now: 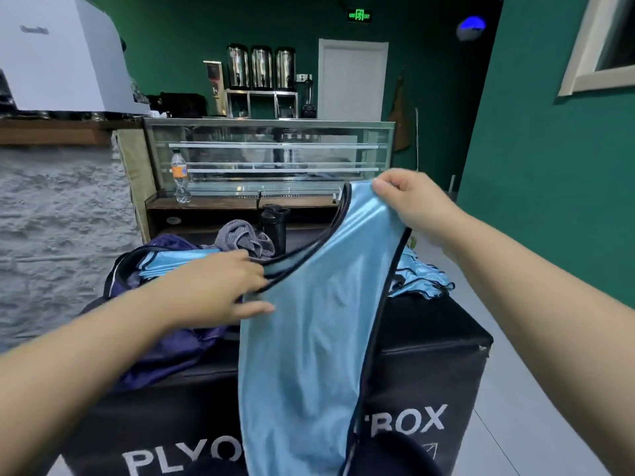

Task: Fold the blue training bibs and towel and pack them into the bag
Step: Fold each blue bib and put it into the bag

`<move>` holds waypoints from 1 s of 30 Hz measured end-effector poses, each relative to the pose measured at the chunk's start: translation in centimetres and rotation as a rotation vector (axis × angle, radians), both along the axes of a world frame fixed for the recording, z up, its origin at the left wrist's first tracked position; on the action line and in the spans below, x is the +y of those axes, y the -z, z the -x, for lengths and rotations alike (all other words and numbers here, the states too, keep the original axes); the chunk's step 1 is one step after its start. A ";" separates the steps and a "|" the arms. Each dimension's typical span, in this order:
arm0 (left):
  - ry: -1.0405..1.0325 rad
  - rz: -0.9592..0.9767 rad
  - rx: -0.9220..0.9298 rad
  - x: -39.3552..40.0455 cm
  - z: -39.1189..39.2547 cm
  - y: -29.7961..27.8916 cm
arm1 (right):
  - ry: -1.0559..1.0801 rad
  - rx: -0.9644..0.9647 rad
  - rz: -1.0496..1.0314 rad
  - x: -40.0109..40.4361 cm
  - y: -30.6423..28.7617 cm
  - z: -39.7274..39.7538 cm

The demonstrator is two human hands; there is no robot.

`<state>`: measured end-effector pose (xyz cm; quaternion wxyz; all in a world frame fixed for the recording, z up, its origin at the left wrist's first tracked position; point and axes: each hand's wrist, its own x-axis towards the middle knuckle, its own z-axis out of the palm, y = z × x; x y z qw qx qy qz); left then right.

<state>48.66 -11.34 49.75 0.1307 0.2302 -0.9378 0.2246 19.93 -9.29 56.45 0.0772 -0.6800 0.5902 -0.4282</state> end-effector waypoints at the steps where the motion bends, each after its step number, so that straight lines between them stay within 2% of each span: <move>1: 0.042 -0.032 0.017 0.7 0.2 -1.5 | 0.033 -0.051 0.070 0.1 -0.7 0.2; 4: 0.154 -0.018 0.023 3.0 1.2 -4.6 | 0.074 -0.121 0.255 0.7 -2.9 0.5; 6: 0.214 0.016 -0.067 4.1 1.4 -5.4 | 0.041 -0.022 0.189 1.1 -3.7 0.7; 8: 0.213 -0.024 -0.052 4.2 1.0 -5.9 | 0.022 -0.018 0.173 1.4 -4.0 1.1; 11: 0.184 -0.163 0.187 3.5 0.4 -6.4 | 0.015 -0.144 0.251 1.6 -4.4 1.4; 14: 0.193 -0.276 0.464 3.5 0.6 -6.0 | 0.032 -0.129 0.231 1.3 -4.7 1.2; 18: 0.173 -0.364 0.670 3.2 1.5 -4.7 | 0.033 -0.107 0.229 0.5 -5.8 1.2; 22: 0.260 -0.675 1.009 1.9 2.2 -3.9 | 0.034 -0.061 0.226 -1.6 -6.7 1.0; 24: 0.235 -0.744 1.149 0.5 2.3 -3.2 | 0.033 -0.035 0.216 -3.3 -6.8 1.0; 28: 0.087 -0.728 1.207 -3.6 1.7 0.4 | 0.013 0.029 0.094 -8.2 -4.9 0.8; 30: 0.028 -0.796 1.201 -6.2 1.4 2.9 | 0.001 0.065 0.003 -11.3 -3.1 0.7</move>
